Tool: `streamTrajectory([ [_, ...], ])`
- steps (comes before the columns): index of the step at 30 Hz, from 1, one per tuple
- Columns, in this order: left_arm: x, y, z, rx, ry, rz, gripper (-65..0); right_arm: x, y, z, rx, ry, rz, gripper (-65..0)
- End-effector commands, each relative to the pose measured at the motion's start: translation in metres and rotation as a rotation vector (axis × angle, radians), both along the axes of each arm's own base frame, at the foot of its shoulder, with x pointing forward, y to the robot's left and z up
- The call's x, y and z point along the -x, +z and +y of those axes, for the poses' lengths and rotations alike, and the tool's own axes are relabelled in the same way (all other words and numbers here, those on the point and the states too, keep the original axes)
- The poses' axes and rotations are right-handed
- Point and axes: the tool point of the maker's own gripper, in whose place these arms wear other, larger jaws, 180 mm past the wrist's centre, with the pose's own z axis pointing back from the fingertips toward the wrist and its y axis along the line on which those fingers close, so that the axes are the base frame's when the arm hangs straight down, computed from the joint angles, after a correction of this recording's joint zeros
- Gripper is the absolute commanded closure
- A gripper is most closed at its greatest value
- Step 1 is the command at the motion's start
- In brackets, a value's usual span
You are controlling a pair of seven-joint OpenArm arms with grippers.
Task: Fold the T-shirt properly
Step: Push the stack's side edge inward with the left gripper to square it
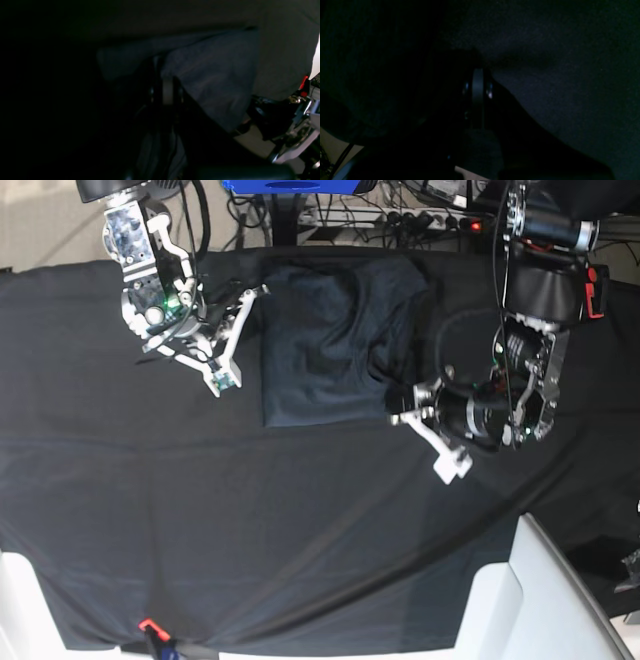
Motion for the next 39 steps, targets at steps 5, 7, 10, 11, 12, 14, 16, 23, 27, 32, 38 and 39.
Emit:
streamTrajectory([
  [5,-0.006,0.014,0.006,0.001,-0.004,-0.012,0.0,-0.003,0.002,-0.001,0.004,0.001,-0.006,-0.2],
  [7,-0.008,0.024,0.002,0.002,-0.03,-0.034,0.0,-0.003,0.002,0.0,0.002,0.0,-0.006,-0.2],
  [10,-0.01,0.034,0.005,0.001,-0.011,-0.028,0.0,-0.003,0.002,0.0,0.002,0.0,-0.006,-0.2],
  [11,-0.008,0.034,0.008,0.007,0.016,-0.015,0.0,-0.003,0.002,0.001,0.001,0.0,-0.006,-0.2],
  [12,-0.007,0.034,0.012,0.011,0.038,-0.005,0.0,-0.002,0.002,0.001,0.001,0.0,-0.004,-0.2],
  [14,-0.006,0.035,0.015,0.017,0.052,0.004,0.0,-0.001,0.001,0.001,0.001,0.0,-0.002,-0.2],
  [16,-0.005,0.035,0.017,0.017,0.055,0.007,0.0,-0.001,0.001,0.001,0.001,0.0,-0.002,-0.2],
  [23,0.008,0.025,0.02,0.011,0.06,0.037,0.0,-0.001,0.001,0.002,0.0,0.003,-0.002,-0.2],
  [27,0.017,0.02,0.021,0.01,0.063,0.057,0.0,-0.001,0.001,0.002,0.0,0.005,-0.002,-0.2],
  [32,0.019,0.018,0.021,0.008,0.063,0.064,0.0,0.0,0.001,0.002,0.0,0.005,-0.001,-0.2],
  [38,0.019,0.018,0.029,-0.008,0.067,0.062,0.0,0.001,0.001,0.003,0.0,0.006,0.001,-0.2],
  [39,0.019,0.017,0.03,-0.013,0.068,0.063,0.0,0.001,0.001,0.003,0.0,0.006,0.001,-0.2],
])
